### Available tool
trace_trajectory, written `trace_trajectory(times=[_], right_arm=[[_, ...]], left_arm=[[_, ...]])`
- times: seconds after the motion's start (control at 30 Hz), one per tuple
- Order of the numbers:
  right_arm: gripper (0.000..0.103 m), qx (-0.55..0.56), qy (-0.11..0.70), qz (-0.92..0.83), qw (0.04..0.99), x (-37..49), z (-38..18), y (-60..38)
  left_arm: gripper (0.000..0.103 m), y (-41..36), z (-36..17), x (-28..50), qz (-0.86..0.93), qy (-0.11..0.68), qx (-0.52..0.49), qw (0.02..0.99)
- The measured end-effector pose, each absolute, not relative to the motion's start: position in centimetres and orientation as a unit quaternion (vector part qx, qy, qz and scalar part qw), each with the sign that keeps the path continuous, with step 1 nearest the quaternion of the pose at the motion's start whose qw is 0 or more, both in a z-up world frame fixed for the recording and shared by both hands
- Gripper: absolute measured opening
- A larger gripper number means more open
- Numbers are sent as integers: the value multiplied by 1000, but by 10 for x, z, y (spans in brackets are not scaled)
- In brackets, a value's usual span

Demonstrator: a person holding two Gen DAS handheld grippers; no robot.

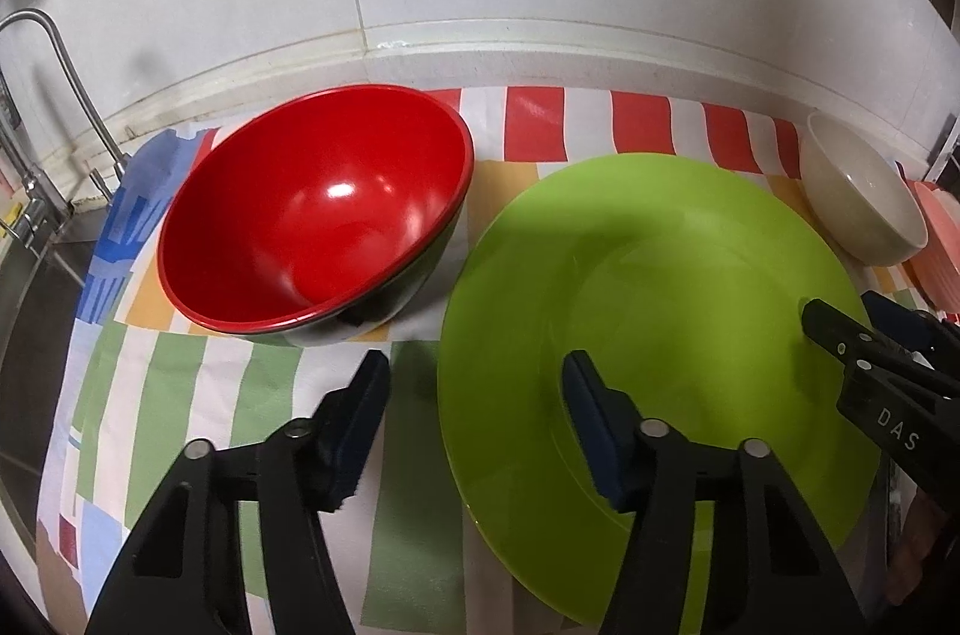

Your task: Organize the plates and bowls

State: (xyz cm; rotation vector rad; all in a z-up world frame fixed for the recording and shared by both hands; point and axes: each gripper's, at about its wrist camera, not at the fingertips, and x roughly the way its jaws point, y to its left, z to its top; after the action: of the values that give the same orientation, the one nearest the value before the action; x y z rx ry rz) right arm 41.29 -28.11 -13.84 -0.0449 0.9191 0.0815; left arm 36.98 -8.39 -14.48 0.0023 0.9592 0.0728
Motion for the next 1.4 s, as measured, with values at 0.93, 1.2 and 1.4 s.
trace_trajectory(times=[0.93, 1.2, 1.4], right_arm=[[37, -51, 445, 54, 892, 402, -133, -271], [36, -40, 459, 42, 887, 386, -122, -276], [36, -34, 466, 37, 883, 368, -111, -275]], left_arm=[[38, -86, -136, 367, 36, 459, 0, 888], [38, -91, -122, 350, 26, 452, 5, 892], [38, -92, -108, 334, 27, 451, 5, 892]])
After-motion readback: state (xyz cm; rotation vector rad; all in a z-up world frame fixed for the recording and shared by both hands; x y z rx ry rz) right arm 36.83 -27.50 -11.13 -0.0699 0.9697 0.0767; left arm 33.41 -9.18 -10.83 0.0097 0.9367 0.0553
